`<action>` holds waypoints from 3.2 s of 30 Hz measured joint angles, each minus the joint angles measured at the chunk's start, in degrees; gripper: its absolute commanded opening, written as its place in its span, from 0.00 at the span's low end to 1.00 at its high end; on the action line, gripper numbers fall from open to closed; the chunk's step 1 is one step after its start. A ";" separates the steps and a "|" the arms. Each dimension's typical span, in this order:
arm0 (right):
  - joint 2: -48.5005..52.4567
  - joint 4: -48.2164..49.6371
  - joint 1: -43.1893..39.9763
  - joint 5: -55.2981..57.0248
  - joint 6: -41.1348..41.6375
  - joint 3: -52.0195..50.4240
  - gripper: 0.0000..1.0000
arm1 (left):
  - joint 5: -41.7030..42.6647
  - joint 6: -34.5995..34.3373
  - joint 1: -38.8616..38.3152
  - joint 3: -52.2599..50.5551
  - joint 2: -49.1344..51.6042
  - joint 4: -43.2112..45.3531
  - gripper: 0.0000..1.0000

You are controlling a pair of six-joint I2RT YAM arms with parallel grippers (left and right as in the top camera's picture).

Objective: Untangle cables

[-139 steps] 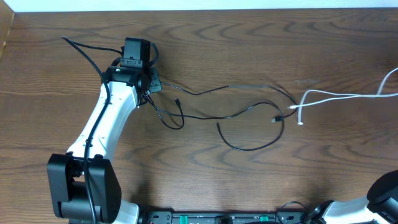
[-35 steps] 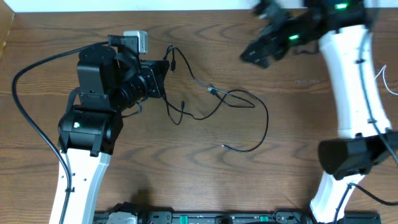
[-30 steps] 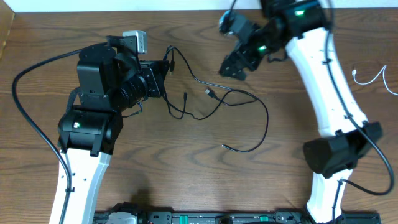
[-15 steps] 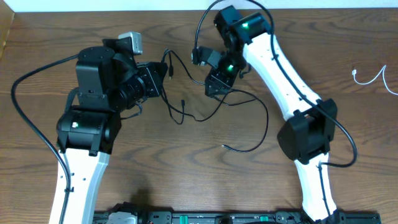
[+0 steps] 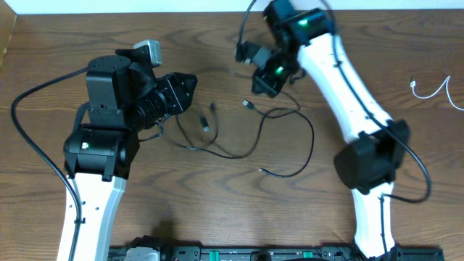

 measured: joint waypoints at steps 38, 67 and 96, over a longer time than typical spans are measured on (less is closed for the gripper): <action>-18.47 -13.53 -6.86 15.15 53.24 -0.20 0.01 | -0.02 2.40 -4.61 0.00 11.30 -1.31 0.43; -18.86 -1.16 0.94 10.51 57.90 -24.57 0.01 | -2.89 3.93 -4.63 0.00 11.37 -1.14 0.43; -38.51 8.37 -51.25 13.66 48.30 -1.64 0.01 | -3.50 3.96 -4.63 0.00 11.37 -0.02 0.43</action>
